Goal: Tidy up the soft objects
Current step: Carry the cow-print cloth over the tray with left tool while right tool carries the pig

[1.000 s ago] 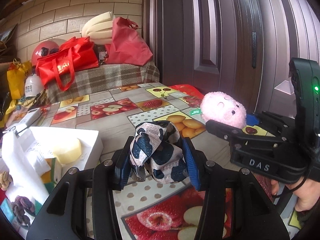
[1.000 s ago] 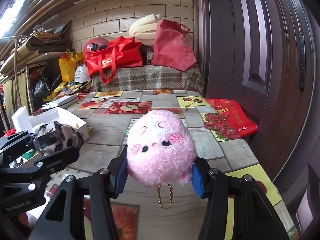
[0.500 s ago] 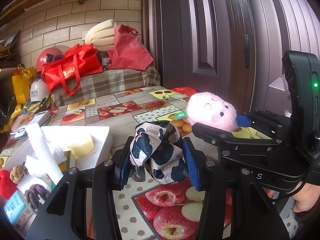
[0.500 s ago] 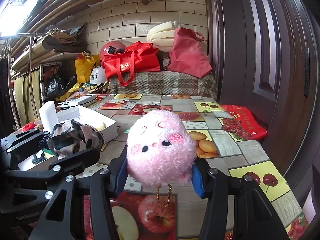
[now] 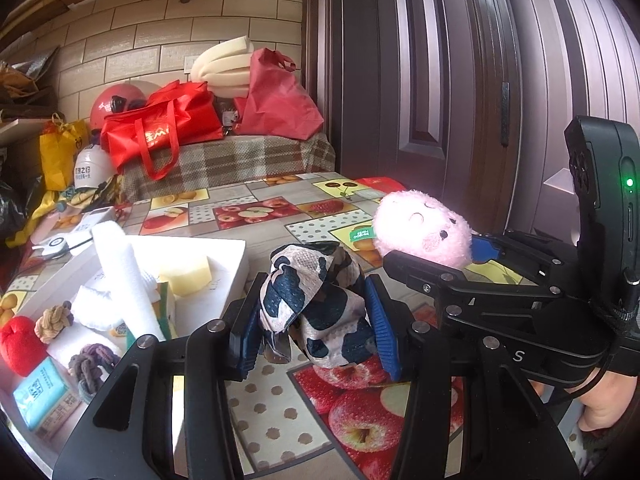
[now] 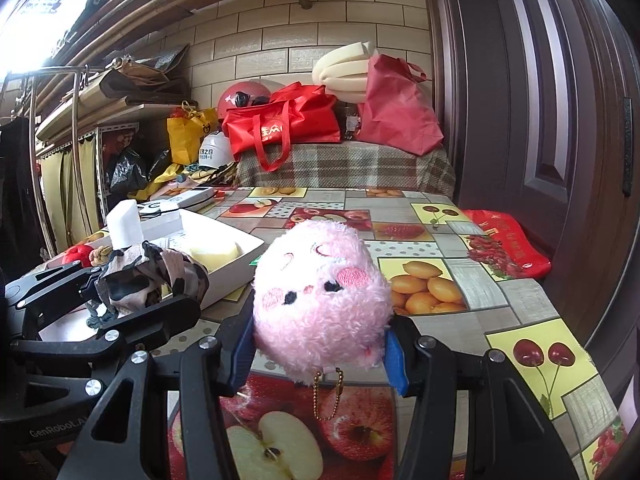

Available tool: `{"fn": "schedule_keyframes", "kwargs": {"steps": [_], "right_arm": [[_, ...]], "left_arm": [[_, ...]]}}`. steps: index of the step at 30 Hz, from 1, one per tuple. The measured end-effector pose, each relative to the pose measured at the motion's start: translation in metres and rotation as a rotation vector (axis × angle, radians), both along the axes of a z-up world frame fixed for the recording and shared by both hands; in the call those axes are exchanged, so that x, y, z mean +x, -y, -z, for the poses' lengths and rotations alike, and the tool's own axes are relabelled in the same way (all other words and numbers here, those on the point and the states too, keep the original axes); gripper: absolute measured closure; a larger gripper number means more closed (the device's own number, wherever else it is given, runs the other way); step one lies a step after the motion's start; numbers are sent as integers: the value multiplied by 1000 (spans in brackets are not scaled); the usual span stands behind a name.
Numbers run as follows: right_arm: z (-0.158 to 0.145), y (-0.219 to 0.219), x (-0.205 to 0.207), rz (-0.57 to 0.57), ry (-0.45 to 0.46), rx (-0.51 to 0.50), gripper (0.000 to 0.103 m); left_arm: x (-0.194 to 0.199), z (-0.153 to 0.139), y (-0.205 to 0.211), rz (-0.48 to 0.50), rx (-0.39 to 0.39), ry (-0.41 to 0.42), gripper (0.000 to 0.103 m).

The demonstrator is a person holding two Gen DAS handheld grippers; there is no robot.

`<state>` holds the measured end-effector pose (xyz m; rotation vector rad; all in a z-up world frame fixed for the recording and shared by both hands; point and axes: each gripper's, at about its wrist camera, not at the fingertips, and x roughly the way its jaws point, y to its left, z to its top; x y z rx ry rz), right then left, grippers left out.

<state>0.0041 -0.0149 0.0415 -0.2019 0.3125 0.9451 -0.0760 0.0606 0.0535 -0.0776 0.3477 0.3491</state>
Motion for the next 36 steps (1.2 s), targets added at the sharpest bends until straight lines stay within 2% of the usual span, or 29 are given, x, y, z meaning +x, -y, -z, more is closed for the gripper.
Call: {"fn": "schedule_keyframes", "kwargs": {"steps": [18, 36], "right_arm": [[2, -28, -26, -83, -13, -19, 49], [5, -55, -47, -143, -35, -22, 49]], "left_arm": [[-38, 1, -25, -60, -40, 12, 56], [-67, 1, -47, -153, -21, 13, 56]]}}
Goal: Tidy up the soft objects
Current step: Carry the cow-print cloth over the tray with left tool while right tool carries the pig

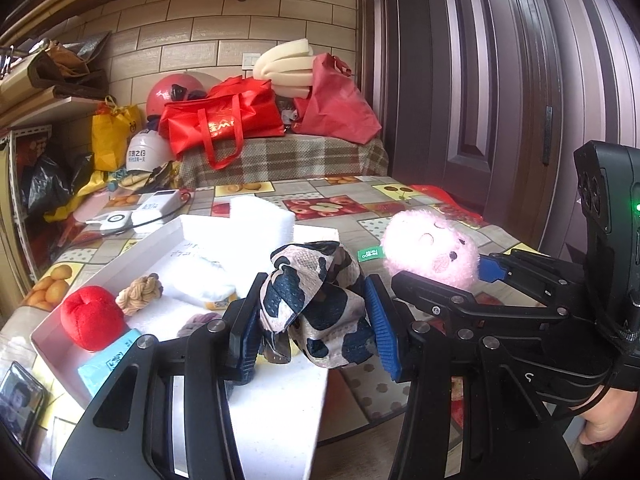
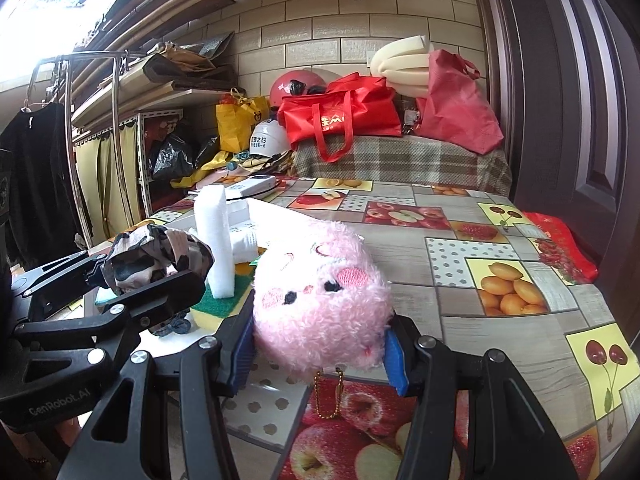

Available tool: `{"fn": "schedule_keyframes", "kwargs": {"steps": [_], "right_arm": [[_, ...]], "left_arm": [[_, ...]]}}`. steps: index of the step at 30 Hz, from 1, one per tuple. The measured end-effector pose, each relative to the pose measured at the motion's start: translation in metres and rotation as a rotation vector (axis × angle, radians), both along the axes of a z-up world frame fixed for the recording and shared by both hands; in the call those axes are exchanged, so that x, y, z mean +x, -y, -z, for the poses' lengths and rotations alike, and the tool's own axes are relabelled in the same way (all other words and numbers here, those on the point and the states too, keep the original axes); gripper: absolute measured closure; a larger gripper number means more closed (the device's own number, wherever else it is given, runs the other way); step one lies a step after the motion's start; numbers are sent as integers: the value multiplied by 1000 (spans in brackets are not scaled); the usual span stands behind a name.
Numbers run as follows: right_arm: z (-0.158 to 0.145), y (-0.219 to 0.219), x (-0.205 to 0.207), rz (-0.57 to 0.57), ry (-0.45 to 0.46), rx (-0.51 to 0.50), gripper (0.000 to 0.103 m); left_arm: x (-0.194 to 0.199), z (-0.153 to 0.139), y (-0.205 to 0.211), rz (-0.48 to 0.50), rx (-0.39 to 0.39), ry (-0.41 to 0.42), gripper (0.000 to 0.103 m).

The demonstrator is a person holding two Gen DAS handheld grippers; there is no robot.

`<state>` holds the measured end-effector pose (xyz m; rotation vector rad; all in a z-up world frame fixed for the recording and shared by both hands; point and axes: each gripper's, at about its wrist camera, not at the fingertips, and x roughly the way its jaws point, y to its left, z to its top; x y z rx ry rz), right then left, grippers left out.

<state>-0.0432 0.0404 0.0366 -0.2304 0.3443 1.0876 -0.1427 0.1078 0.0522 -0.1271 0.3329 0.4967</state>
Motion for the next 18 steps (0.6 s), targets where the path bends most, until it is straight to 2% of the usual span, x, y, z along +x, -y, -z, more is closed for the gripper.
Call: {"fn": "schedule_keyframes", "kwargs": {"steps": [18], "right_arm": [[2, -29, -13, -37, -28, -17, 50]], "left_arm": [[-16, 3, -26, -73, -16, -7, 55]]}}
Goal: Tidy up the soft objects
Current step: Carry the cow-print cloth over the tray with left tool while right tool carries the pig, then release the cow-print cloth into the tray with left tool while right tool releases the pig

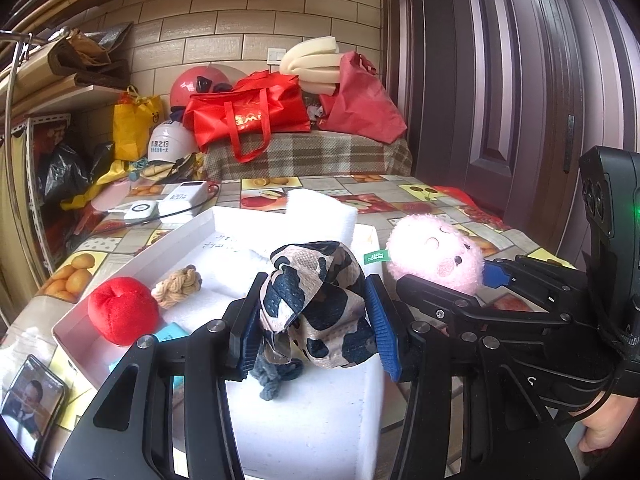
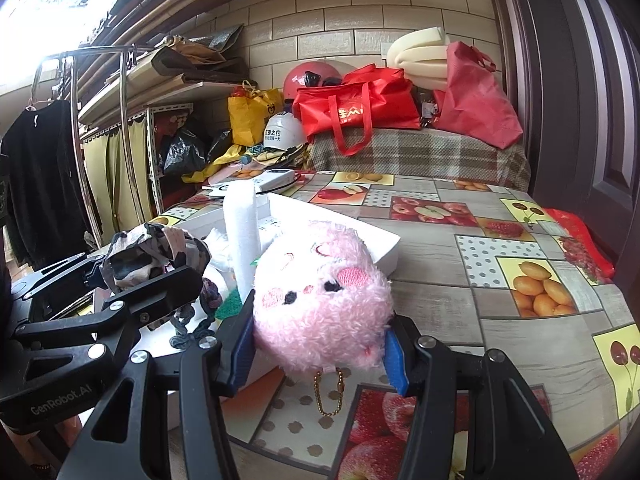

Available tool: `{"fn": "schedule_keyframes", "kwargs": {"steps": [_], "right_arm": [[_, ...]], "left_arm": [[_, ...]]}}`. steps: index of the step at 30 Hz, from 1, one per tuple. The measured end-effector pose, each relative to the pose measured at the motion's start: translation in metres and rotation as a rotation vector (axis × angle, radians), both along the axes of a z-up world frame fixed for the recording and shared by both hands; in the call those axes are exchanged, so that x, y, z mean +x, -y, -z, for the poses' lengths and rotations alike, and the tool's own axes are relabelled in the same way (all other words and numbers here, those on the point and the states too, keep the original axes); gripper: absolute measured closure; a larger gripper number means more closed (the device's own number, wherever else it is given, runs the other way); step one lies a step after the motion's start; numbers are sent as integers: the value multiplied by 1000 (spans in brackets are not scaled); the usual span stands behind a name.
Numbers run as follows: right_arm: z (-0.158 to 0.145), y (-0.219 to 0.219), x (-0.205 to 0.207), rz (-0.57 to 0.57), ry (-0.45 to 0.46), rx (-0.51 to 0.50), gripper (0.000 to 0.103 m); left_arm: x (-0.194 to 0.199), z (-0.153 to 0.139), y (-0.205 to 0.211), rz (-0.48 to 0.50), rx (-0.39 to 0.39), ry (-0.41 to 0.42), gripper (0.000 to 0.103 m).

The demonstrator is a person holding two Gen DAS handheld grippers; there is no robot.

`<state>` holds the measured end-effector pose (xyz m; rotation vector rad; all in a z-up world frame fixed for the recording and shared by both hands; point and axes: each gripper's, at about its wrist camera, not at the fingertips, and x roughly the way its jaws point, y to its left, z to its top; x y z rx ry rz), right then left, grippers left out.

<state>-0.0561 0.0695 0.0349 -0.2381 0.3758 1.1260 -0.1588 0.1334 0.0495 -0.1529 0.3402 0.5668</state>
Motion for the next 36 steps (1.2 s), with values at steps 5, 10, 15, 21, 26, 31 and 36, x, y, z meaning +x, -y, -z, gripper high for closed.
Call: {"fn": "schedule_keyframes", "kwargs": {"steps": [5, 10, 15, 21, 26, 31, 36], "right_arm": [[0, -9, -3, -17, -2, -5, 50], [1, -19, -5, -33, -4, -20, 50], [2, -31, -8, -52, 4, -42, 50], [3, -39, -4, -57, -23, -50, 50], [5, -45, 2, -63, -67, -60, 50], [7, -56, 2, -79, -71, -81, 50], [7, -71, -3, -96, -39, -91, 50]], "left_arm": [[-4, 0, -6, -26, 12, -3, 55], [-9, 2, -16, -47, 5, -3, 55], [-13, 3, -28, -77, -9, -5, 55], [-19, 5, -48, -125, -34, -4, 55], [-23, 7, -68, -169, -57, -12, 55], [-27, 12, -94, -212, -128, -13, 55], [-25, 11, -103, -251, -100, -23, 55]]}}
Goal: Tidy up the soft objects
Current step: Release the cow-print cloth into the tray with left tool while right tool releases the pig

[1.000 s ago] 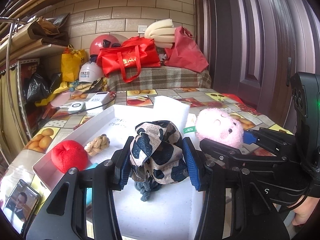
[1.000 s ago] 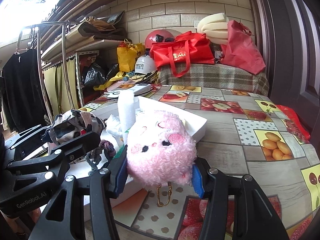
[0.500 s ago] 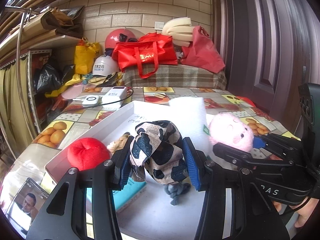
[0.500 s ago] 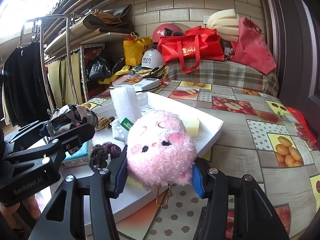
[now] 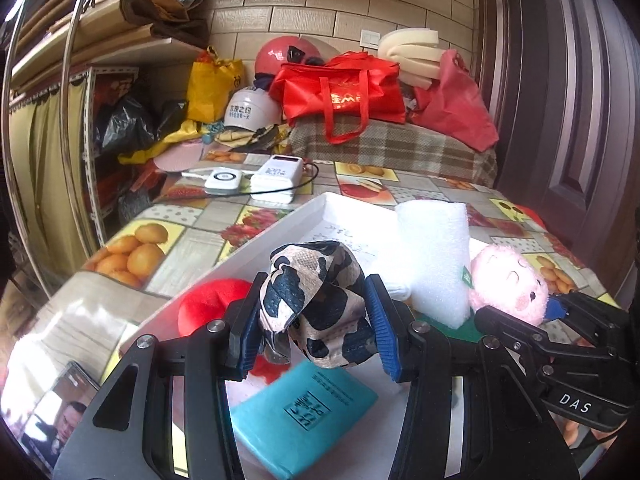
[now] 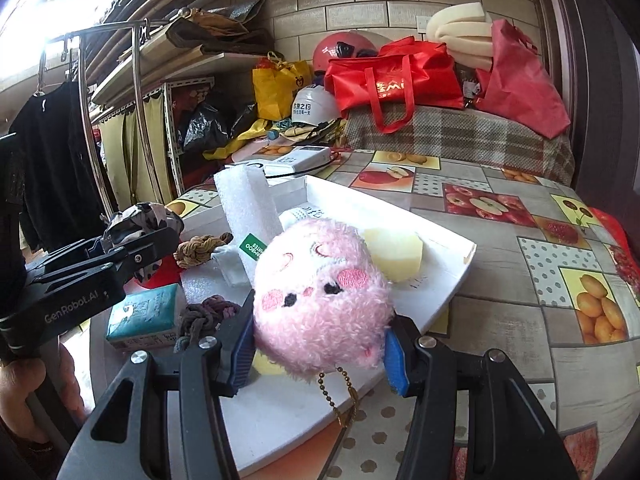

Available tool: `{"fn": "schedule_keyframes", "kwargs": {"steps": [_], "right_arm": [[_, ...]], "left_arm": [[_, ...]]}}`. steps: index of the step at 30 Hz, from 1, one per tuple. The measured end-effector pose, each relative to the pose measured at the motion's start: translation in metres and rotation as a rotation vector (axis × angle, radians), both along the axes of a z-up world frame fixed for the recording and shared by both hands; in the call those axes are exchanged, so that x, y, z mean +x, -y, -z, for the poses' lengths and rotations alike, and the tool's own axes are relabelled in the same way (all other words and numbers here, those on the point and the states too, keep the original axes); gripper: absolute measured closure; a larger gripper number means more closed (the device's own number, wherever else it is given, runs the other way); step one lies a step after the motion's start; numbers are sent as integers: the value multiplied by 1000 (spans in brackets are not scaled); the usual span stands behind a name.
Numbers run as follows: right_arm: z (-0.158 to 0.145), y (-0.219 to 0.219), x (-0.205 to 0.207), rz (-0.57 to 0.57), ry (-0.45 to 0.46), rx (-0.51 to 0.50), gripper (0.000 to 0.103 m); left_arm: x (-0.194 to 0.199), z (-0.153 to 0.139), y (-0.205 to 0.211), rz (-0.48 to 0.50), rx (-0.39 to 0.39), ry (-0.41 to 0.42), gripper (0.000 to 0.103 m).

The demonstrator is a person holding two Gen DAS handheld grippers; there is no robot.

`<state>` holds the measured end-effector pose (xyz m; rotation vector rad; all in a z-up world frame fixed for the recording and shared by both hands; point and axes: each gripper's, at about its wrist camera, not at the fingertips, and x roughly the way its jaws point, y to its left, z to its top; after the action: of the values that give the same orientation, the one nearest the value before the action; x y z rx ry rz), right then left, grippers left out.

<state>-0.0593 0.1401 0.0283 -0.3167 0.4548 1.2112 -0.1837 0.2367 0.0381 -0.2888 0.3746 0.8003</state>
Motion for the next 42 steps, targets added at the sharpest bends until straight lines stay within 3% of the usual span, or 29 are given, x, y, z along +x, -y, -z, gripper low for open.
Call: {"fn": "schedule_keyframes", "kwargs": {"steps": [6, 15, 22, 24, 25, 27, 29, 31, 42], "right_arm": [[1, -17, 5, 1, 5, -18, 49], [2, -31, 12, 10, -7, -40, 49], [2, -33, 10, 15, 11, -51, 47], [2, -35, 11, 19, 6, -61, 29], [3, -35, 12, 25, 3, -66, 13], [3, -35, 16, 32, -9, -63, 7], [2, -32, 19, 43, -22, -50, 0], [0, -28, 19, 42, -34, -30, 0], [-2, -28, 16, 51, -3, -8, 0]], "left_arm": [[9, 1, -4, -1, 20, -42, 55], [23, 4, -14, 14, -12, -81, 55], [25, 2, -7, 13, 26, -91, 52], [24, 1, -4, -8, 47, -96, 50], [23, 0, -3, -28, 56, -95, 48], [19, -1, -1, -61, 73, -84, 40], [13, -3, 0, -92, 79, -62, 22], [11, -2, -4, -91, 60, -52, 18], [10, -2, -4, -91, 61, -53, 18]]}}
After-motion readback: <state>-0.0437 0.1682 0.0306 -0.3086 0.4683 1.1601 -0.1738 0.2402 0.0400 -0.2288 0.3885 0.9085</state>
